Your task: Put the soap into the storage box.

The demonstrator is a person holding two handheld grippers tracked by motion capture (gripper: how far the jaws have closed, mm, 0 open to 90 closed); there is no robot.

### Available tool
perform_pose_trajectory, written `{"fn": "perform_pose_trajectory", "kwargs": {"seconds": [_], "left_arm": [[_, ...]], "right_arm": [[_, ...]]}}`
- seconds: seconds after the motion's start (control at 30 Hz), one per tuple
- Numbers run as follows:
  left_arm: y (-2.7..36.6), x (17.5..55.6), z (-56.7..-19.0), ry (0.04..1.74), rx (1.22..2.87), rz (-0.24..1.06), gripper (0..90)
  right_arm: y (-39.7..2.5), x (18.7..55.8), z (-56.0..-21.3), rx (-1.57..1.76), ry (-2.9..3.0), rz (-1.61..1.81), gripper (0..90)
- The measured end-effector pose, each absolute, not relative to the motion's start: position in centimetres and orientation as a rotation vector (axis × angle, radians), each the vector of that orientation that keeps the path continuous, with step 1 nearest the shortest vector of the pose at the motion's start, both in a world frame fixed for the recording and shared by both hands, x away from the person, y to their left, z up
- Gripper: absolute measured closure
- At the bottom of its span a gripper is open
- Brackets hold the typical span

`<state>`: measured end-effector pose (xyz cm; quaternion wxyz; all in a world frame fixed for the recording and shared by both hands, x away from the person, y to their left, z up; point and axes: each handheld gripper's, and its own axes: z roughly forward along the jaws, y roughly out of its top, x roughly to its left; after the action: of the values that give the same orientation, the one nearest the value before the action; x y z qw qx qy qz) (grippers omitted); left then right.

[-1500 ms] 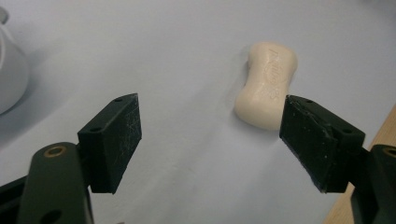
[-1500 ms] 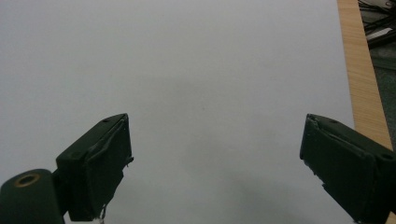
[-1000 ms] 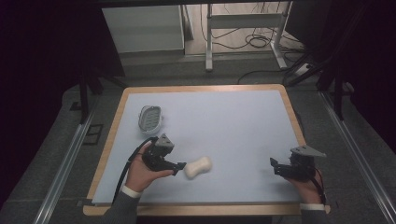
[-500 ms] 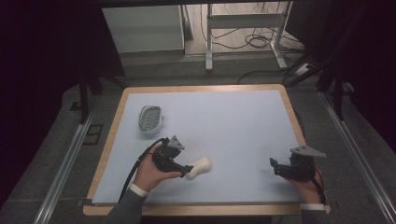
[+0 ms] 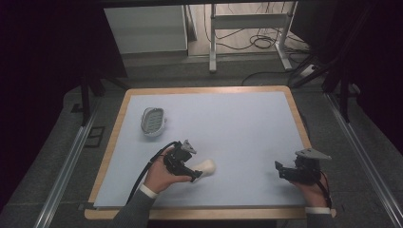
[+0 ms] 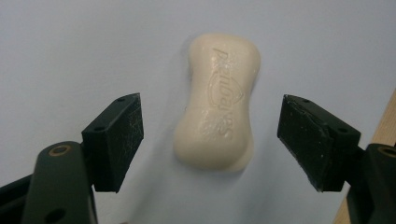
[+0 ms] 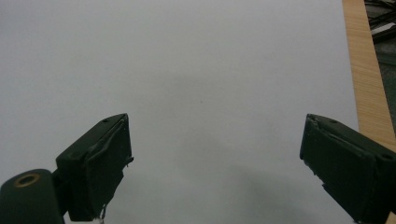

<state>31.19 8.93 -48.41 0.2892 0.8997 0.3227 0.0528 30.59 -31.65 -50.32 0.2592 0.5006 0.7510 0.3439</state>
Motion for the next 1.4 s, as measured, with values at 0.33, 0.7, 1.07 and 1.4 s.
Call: {"fn": "perform_pose_trajectory", "kwargs": {"seconds": [0.33, 0.7, 1.07, 1.4], "left_arm": [[7.8, 31.7, -48.9, 0.833, 2.438, 0.120, 24.3], [6.6, 32.6, -49.5, 0.805, 2.513, 0.088, 28.7], [5.6, 33.1, -50.2, 0.797, 2.594, 0.089, 34.3], [5.2, 33.1, -50.5, 0.775, 2.643, 0.105, 44.3]], "right_arm": [[-31.7, 30.6, -50.4, 1.362, 2.034, 0.925, 8.6], [-31.7, 30.7, -50.5, 1.363, 2.040, 0.923, 8.6], [-31.8, 30.7, -50.5, 1.365, 2.042, 0.921, 8.6], [-31.8, 30.7, -50.5, 1.360, 2.048, 0.937, 8.6]]}}
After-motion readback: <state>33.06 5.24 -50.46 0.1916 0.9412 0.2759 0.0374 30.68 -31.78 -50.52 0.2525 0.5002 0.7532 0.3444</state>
